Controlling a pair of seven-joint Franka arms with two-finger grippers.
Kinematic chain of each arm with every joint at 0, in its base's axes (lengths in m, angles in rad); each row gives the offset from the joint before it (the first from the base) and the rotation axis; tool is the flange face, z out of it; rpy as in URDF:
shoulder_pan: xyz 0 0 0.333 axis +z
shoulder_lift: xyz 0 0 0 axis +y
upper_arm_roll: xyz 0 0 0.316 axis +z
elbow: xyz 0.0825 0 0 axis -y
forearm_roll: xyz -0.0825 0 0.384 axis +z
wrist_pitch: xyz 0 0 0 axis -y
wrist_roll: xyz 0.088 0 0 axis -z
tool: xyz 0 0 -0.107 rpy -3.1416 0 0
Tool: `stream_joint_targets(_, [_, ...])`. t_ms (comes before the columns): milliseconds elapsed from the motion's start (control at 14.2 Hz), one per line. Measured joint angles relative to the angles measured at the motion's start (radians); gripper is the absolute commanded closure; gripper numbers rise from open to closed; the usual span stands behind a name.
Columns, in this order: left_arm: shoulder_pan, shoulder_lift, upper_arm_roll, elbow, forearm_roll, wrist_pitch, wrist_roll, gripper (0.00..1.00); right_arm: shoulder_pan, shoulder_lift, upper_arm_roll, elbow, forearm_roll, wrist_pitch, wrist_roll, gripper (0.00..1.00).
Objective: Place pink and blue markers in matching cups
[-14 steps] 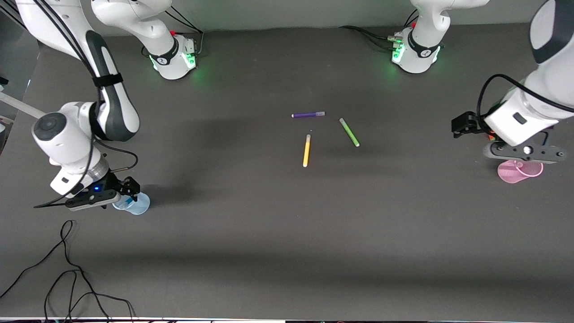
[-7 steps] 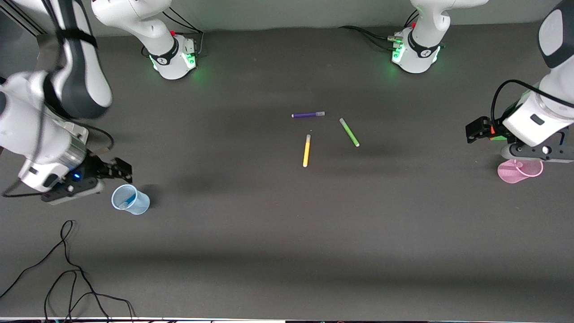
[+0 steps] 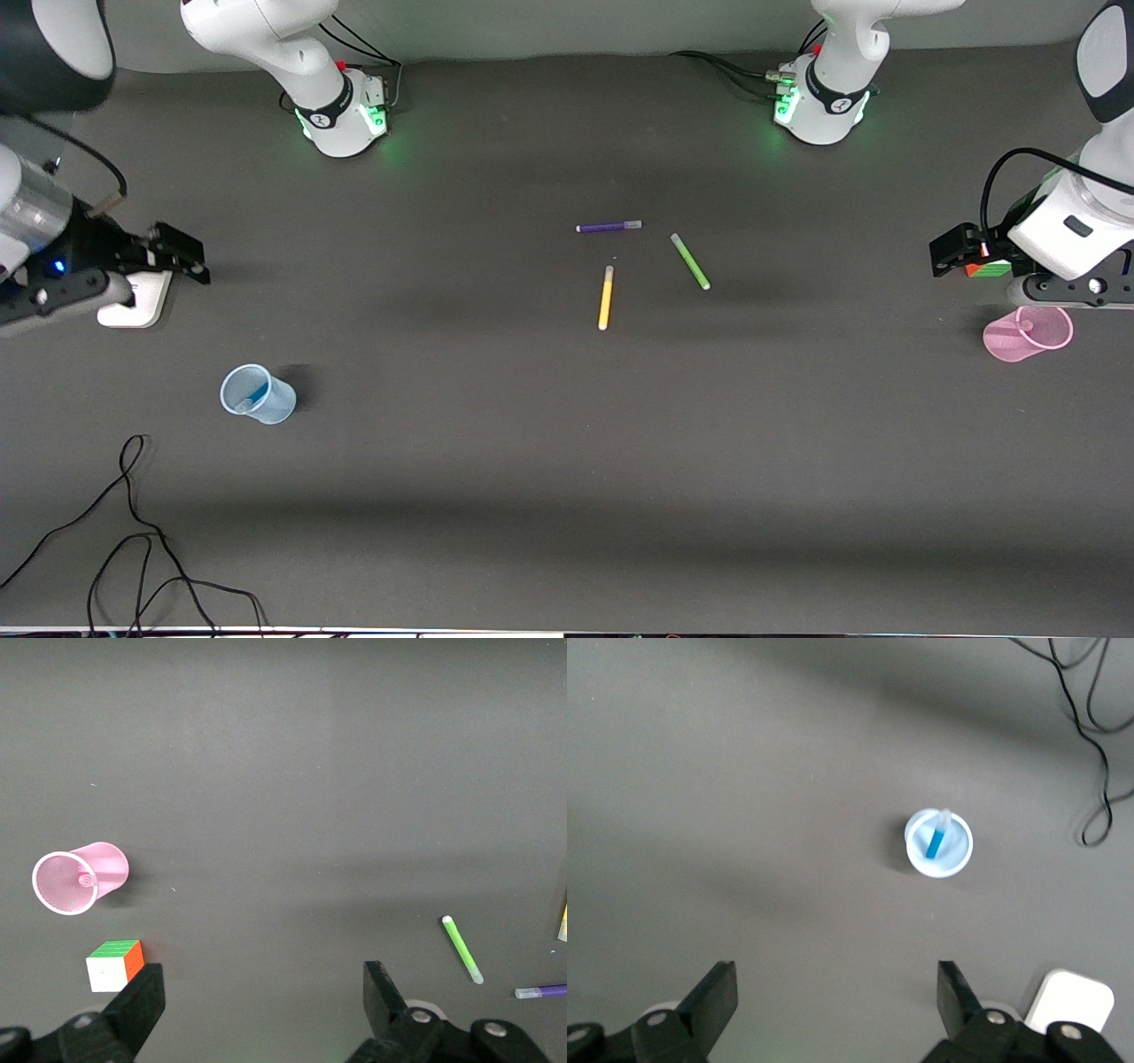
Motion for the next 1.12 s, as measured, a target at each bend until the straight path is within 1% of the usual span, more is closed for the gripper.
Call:
stream_joint_targets(211, [0.0,0.0,0.0,0.0,0.0,0.0,0.0,0.0,0.002,-0.063,-0.001,0.001,-0.003,-0.038,0.025,0.0])
stream_joint_targets(351, [0.0,0.0,0.0,0.0,0.0,0.0,0.0,0.0,0.002,-0.081,-0.002,0.003,-0.003,-0.039,0.026,0.0])
stream_joint_targets(912, [0.0,0.0,0.0,-0.002,0.0,0.0,0.0,0.0,0.002,-0.052,-0.003,-0.01,0.001,-0.04,0.037,0.0])
stream_joint_targets(1123, [0.0,0.0,0.0,-0.004,0.0,-0.001,0.0,0.0,0.002,-0.051,-0.003,-0.01,0.001,-0.047,0.103,0.0])
